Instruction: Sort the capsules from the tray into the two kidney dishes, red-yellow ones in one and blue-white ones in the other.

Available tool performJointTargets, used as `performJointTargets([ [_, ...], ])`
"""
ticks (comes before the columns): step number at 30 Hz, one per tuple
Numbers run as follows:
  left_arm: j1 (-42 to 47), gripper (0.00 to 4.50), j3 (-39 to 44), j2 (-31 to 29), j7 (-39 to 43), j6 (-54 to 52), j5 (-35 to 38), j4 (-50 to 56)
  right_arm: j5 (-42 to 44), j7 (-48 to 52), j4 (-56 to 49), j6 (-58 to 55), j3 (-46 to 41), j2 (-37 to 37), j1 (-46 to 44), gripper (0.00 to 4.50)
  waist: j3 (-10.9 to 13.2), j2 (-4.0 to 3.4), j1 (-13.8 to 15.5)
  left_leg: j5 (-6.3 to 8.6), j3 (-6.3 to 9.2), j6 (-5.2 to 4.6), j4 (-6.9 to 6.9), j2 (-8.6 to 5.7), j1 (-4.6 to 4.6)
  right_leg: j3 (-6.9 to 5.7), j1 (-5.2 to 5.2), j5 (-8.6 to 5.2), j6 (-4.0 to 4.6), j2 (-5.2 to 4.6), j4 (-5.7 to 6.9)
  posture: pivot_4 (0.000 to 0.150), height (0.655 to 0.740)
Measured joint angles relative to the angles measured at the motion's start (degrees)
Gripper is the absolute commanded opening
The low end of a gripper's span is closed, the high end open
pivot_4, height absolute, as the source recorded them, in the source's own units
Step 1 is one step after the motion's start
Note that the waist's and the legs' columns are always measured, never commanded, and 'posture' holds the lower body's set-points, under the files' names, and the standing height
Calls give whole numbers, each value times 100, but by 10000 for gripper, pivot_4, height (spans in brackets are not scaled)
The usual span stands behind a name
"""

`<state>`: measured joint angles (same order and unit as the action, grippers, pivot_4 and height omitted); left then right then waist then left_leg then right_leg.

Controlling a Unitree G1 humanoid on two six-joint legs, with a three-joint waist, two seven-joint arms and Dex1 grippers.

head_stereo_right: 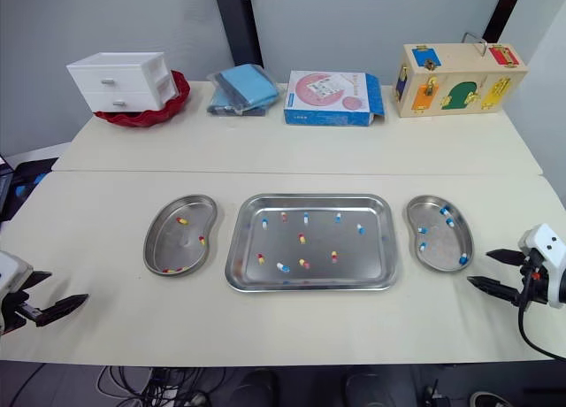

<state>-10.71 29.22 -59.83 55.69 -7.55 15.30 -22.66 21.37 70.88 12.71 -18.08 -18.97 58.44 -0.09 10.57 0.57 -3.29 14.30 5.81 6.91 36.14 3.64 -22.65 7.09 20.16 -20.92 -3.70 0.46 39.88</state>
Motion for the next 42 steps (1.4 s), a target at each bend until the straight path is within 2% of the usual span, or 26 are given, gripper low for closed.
performJointTargets([
  [42,10,44790,0,0,-4,-121,7,44,-109,18,105,114,-1,-1,46,45000,0,0,-2,0,0,0,3,0,4,0,-2,0,0,0,5,1500,7400],
])
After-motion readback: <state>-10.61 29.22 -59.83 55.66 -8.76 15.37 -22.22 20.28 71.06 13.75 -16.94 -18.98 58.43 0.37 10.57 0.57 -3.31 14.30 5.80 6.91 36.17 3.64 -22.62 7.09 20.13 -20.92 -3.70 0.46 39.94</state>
